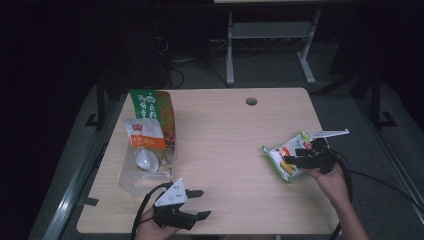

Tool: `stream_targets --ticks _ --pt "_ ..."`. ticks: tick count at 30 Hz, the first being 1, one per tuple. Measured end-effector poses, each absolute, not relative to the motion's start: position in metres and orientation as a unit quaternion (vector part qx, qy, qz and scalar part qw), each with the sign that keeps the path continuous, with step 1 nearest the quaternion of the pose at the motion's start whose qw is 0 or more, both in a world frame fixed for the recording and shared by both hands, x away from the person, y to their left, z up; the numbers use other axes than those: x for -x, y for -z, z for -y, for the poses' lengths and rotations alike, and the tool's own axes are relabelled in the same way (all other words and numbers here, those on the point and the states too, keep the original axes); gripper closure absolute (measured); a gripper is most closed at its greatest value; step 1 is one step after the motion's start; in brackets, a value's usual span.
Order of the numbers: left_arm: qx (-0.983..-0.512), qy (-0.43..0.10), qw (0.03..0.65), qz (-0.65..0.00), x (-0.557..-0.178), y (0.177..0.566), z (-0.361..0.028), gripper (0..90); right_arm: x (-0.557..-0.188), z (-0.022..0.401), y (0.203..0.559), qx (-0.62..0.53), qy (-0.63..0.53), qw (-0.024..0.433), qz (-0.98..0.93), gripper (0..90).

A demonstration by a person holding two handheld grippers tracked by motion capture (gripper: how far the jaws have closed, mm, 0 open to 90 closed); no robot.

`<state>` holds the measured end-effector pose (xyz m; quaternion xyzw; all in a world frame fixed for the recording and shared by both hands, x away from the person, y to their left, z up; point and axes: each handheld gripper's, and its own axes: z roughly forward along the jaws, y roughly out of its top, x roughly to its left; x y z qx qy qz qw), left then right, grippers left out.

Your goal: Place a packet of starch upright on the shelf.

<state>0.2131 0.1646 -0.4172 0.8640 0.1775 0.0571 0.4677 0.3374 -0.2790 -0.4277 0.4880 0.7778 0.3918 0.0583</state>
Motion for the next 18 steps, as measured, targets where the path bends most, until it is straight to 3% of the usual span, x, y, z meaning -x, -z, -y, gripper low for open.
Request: stream_targets --ticks 18 --pt "-0.86 -0.052 0.474 -0.181 -0.214 0.417 -0.165 36.8 -0.337 0.25 0.433 -0.421 -0.359 0.068 -0.83 36.0"
